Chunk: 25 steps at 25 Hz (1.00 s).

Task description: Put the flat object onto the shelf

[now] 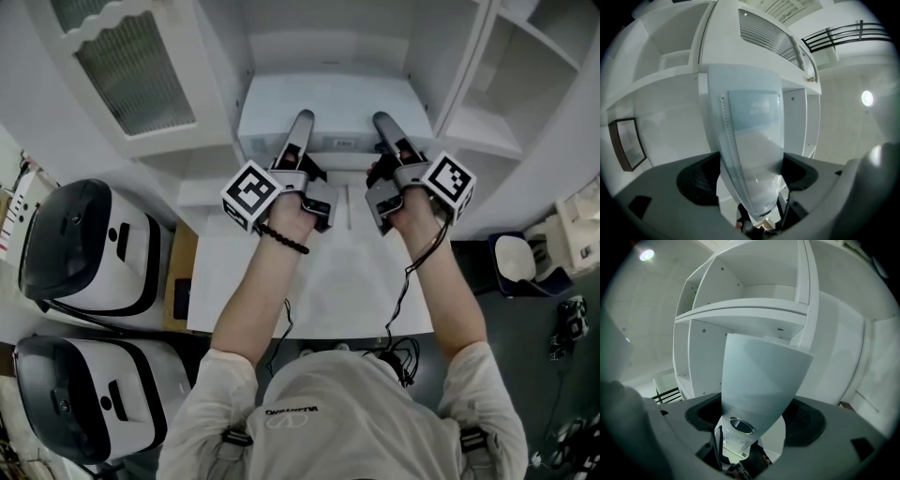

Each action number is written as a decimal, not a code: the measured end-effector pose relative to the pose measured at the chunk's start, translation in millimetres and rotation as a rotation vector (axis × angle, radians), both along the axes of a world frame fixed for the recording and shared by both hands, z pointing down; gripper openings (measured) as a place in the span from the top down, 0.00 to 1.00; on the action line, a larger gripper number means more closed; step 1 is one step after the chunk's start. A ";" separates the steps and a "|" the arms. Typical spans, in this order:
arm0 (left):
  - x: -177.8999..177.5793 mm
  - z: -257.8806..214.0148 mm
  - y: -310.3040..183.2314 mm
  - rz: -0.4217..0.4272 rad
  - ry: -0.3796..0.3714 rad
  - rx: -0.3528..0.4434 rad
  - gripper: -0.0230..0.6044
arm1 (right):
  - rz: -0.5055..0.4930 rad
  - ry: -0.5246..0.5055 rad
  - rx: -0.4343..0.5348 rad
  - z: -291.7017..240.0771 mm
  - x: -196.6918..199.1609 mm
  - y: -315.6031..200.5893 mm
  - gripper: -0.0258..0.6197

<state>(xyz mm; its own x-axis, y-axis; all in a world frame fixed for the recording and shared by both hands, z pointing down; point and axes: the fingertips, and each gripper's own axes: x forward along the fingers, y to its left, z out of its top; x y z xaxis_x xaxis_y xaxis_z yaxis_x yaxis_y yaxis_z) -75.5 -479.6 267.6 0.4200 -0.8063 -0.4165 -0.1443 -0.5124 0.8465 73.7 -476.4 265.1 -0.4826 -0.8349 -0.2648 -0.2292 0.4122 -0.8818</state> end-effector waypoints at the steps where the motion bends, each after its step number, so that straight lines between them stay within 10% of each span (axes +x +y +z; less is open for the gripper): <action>1: -1.6 -0.4 -1.1 -0.016 -0.017 0.003 0.35 | -0.004 0.004 0.017 -2.1 1.3 2.1 0.37; 8: -14.5 8.6 40.6 -0.026 -0.036 0.042 0.33 | 0.073 0.116 0.155 -4.0 21.4 54.0 0.34; 11: -30.1 20.3 76.4 -0.176 -0.402 0.137 0.39 | 0.219 0.417 0.243 3.1 32.6 83.5 0.51; 13: -26.5 5.4 96.3 -0.249 -0.607 0.285 0.62 | 0.281 0.570 0.333 -3.2 31.9 94.7 0.79; 18: 2.5 -10.9 99.3 -0.329 -1.023 0.477 0.96 | 0.322 0.753 0.444 -15.0 12.1 100.0 0.91; 25: 0.4 -2.3 51.5 -0.382 -1.085 0.383 0.96 | 0.297 0.701 0.309 -3.0 11.6 50.7 0.93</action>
<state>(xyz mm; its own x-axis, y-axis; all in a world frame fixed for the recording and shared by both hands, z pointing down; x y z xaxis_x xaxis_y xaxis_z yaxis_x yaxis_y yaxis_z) -75.1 -428.2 265.4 0.4607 -0.8561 -0.2343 -0.8812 -0.4727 -0.0056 85.3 -425.7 262.1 -0.3918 -0.8927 -0.2226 -0.8224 0.4483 -0.3503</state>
